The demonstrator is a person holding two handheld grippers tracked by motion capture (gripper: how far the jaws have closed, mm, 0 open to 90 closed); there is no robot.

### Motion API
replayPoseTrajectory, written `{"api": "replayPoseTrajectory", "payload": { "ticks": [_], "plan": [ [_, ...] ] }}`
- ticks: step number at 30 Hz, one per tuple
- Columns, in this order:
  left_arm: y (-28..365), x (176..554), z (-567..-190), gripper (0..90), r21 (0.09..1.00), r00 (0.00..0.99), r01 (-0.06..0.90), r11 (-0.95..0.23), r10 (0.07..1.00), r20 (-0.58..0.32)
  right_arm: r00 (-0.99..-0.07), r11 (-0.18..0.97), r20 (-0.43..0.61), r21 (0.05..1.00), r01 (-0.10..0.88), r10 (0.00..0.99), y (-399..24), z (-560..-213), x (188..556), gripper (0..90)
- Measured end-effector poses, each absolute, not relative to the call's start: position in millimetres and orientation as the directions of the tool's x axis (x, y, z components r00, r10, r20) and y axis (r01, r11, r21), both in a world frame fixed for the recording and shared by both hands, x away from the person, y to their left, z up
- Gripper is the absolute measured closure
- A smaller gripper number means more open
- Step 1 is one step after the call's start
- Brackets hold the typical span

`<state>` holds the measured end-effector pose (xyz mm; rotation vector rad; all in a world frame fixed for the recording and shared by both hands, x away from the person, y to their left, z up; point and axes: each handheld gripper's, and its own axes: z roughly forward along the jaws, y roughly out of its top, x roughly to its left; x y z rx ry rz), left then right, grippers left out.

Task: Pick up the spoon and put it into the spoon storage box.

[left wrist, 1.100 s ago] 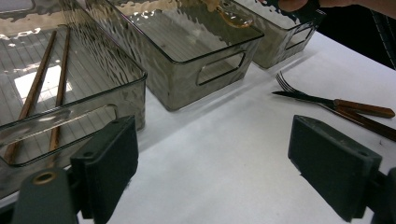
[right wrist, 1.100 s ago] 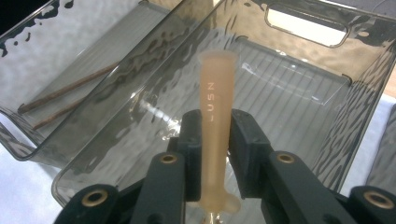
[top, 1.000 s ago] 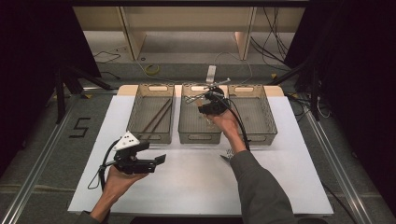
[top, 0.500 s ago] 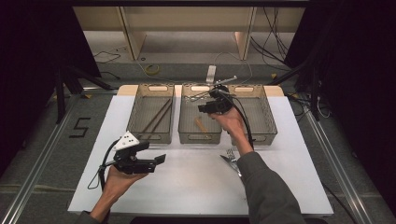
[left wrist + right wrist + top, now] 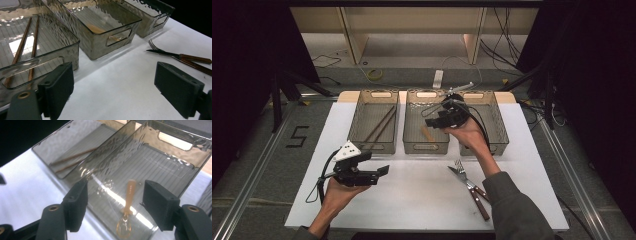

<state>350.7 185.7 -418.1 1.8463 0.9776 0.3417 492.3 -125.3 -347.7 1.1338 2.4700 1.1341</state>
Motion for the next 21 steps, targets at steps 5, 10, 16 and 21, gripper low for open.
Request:
{"api": "replayPoseTrajectory", "payload": {
  "ticks": [5, 10, 16, 21],
  "plan": [
    [186, 351, -418, 15.6, 0.859, 0.636, 0.474, -0.193, 0.750, -0.182, -0.713, 0.438, 0.108, 0.723, 0.535, 0.693, -134, -343, 474, 35.9],
    [185, 350, -418, 15.6, 0.860, 0.635, 0.473, -0.191, 0.750, -0.182, -0.723, 0.458, 0.088, 0.719, 0.522, 0.685, -145, -344, 457, 34.0],
    [185, 350, -418, 15.6, 0.858, 0.635, 0.475, -0.195, 0.751, -0.181, -0.725, 0.475, 0.064, 0.715, 0.513, 0.686, -163, -351, 439, 33.4],
    [185, 350, -418, 15.6, 0.861, 0.636, 0.470, -0.193, 0.751, -0.179, -0.717, 0.474, 0.063, 0.709, 0.522, 0.694, -178, -359, 428, 32.8]
  ]
}}
